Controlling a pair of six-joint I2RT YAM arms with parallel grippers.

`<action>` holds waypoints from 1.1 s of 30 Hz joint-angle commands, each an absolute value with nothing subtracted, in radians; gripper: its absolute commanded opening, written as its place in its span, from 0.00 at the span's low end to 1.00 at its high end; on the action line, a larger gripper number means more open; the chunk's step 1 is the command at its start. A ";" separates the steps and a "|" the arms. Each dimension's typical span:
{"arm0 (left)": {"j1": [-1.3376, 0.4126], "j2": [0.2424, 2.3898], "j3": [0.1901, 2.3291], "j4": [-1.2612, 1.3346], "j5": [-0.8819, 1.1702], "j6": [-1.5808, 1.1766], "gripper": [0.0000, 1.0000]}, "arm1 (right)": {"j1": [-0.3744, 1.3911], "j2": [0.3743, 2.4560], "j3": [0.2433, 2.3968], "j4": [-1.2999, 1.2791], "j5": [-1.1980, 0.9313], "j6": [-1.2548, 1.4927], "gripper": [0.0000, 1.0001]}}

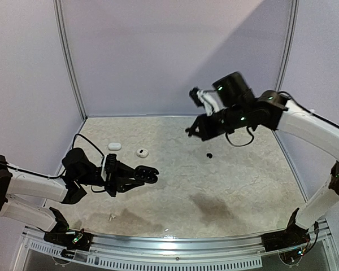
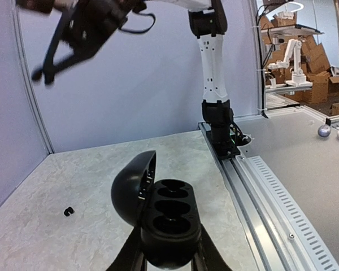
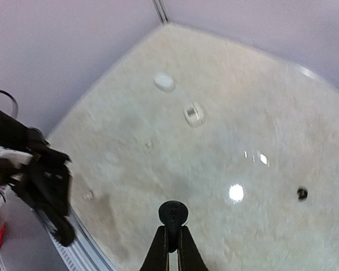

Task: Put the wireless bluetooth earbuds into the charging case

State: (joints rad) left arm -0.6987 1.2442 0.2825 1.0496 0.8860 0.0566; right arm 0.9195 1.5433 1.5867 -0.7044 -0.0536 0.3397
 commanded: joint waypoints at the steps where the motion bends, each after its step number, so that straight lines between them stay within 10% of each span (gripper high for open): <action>1: -0.718 1.258 0.318 1.026 0.824 -0.048 0.00 | 0.985 1.495 1.632 -0.486 -0.148 0.158 0.00; 33: -0.718 1.256 0.327 1.026 0.810 -0.025 0.00 | 1.212 1.802 1.863 -0.915 -0.078 -0.392 0.00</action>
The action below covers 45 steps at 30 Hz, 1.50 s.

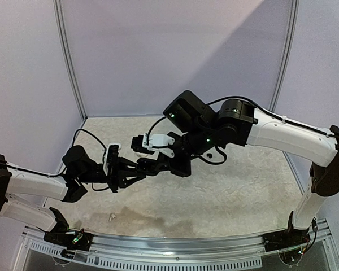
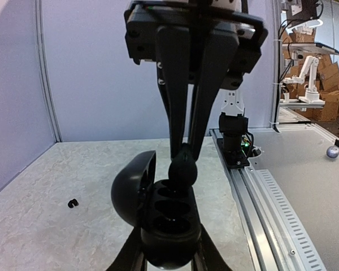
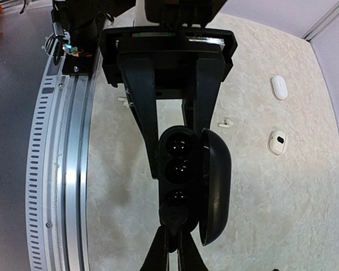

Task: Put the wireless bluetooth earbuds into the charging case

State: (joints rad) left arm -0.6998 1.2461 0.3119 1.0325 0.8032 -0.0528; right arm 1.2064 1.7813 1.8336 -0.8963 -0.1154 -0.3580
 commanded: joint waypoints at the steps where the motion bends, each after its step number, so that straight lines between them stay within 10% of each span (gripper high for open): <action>1: -0.718 1.257 0.327 1.024 0.811 -0.020 0.00 | 1.212 1.804 1.864 -0.912 -0.080 -0.396 0.00; 20: -0.719 1.259 0.328 1.029 0.818 -0.009 0.00 | 1.212 1.852 1.893 -0.933 -0.064 -0.406 0.00; 45: -0.719 1.264 0.321 1.016 0.774 -0.080 0.00 | 1.188 1.730 1.919 -0.823 -0.053 -0.331 0.29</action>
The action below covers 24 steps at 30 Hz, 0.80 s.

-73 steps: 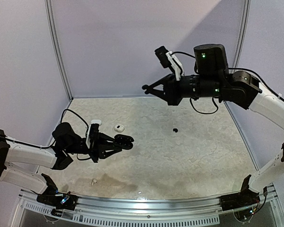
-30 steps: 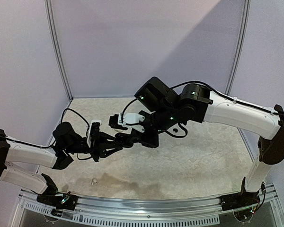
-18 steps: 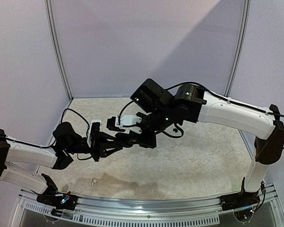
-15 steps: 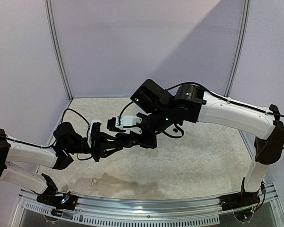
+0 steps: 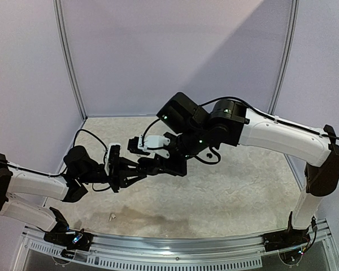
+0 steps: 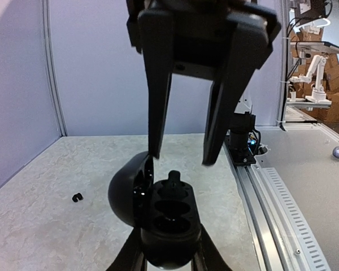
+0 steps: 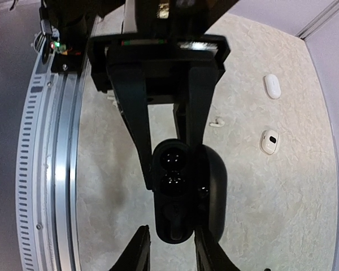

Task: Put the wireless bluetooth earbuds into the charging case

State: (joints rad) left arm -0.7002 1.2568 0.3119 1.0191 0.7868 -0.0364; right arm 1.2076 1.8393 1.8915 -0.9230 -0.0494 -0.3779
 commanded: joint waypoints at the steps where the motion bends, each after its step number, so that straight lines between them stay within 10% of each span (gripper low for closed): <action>1: -0.719 1.261 0.322 1.012 0.769 -0.087 0.00 | 1.179 1.709 1.916 -0.800 -0.078 -0.314 0.32; 10: -0.719 1.260 0.335 0.986 0.730 -0.131 0.00 | 0.899 1.535 1.719 -0.460 -0.145 0.189 0.50; 18: -0.712 1.256 0.348 0.950 0.665 -0.192 0.00 | 0.787 1.614 1.697 -0.730 -0.050 0.311 0.71; 21: -0.705 1.261 0.380 0.886 0.587 -0.253 0.00 | 0.692 1.707 1.738 -0.971 -0.008 0.421 0.96; 24: -0.701 1.259 0.409 0.789 0.450 -0.294 0.00 | 0.654 1.873 1.795 -1.079 0.044 0.408 0.92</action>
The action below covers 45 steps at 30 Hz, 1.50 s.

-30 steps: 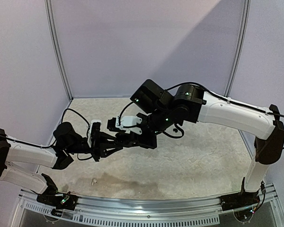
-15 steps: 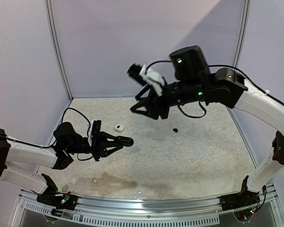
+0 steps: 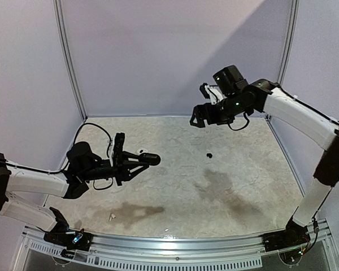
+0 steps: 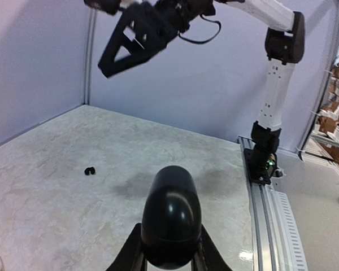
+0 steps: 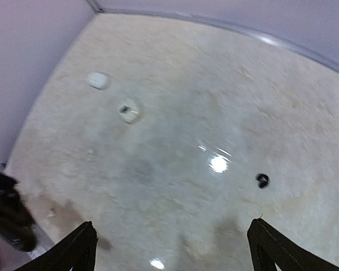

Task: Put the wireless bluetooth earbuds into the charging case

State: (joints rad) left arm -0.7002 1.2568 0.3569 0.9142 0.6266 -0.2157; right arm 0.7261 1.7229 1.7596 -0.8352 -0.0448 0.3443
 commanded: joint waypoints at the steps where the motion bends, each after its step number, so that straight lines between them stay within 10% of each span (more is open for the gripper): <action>1: -0.701 1.258 0.417 0.759 0.404 -0.300 0.00 | 0.645 1.927 1.817 -1.078 0.045 0.390 0.89; 6: -0.701 1.239 0.437 0.648 0.302 -0.246 0.00 | 0.555 2.174 1.920 -1.072 0.013 0.354 0.58; 16: -0.701 1.223 0.423 0.622 0.301 -0.222 0.00 | 0.524 2.333 1.948 -0.935 -0.048 0.367 0.69; 37: -0.697 1.211 0.403 0.637 0.291 -0.206 0.00 | 0.585 2.405 1.939 -0.946 0.060 0.297 0.17; 45: -0.696 1.202 0.399 0.641 0.279 -0.201 0.00 | 0.763 2.229 1.695 -0.799 -0.075 0.189 0.15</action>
